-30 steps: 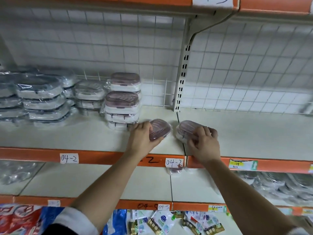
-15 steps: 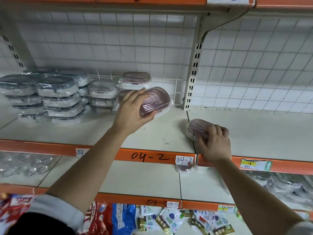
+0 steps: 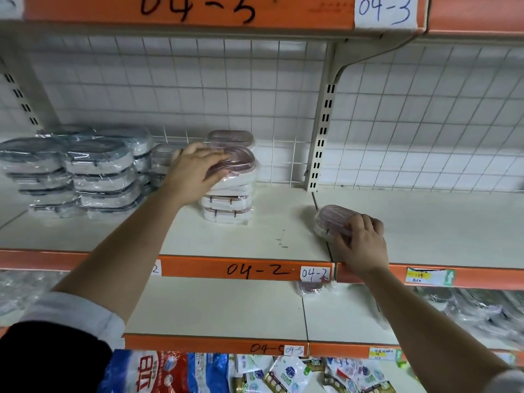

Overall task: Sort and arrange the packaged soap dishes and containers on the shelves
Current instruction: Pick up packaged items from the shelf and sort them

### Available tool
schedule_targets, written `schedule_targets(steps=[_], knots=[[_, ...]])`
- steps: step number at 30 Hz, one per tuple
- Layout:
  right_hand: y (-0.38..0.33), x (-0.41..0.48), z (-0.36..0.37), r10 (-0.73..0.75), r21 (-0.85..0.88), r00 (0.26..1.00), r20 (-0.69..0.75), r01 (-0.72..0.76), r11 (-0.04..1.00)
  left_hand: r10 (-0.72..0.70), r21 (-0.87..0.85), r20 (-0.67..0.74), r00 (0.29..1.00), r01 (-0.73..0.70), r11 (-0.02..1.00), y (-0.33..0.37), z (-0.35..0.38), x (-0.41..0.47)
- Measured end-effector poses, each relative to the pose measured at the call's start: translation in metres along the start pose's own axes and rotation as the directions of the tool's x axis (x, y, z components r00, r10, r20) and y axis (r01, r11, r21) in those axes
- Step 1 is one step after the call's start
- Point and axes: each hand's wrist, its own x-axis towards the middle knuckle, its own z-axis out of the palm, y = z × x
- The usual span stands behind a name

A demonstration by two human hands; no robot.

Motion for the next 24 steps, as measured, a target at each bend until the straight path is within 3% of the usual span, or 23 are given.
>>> schedule_targets(steps=[5, 10, 21, 24], knots=[[-0.002, 0.000, 0.000, 0.012, 0.009, 1.000, -0.025, -0.012, 1.000, 0.028, -0.091, 0.006, 1.000, -0.027, 0.995, -0.008, 0.003, 0.008], [-0.003, -0.001, 0.000, 0.005, 0.011, 0.999, -0.037, -0.005, 1.000, -0.028, -0.120, -0.084, 0.996, 0.018, 0.993, 0.003, 0.016, 0.004], [-0.002, -0.001, -0.002, -0.001, 0.021, 1.000, -0.016, 0.001, 1.000, -0.230, -0.032, -0.163, 0.959, 0.228, 0.973, 0.026, 0.036, 0.007], [-0.001, 0.000, -0.001, -0.023, 0.006, 1.000, -0.004, 0.023, 1.000, -0.219, 0.060, -0.225, 0.949, 0.238, 0.969, 0.033, 0.037, 0.001]])
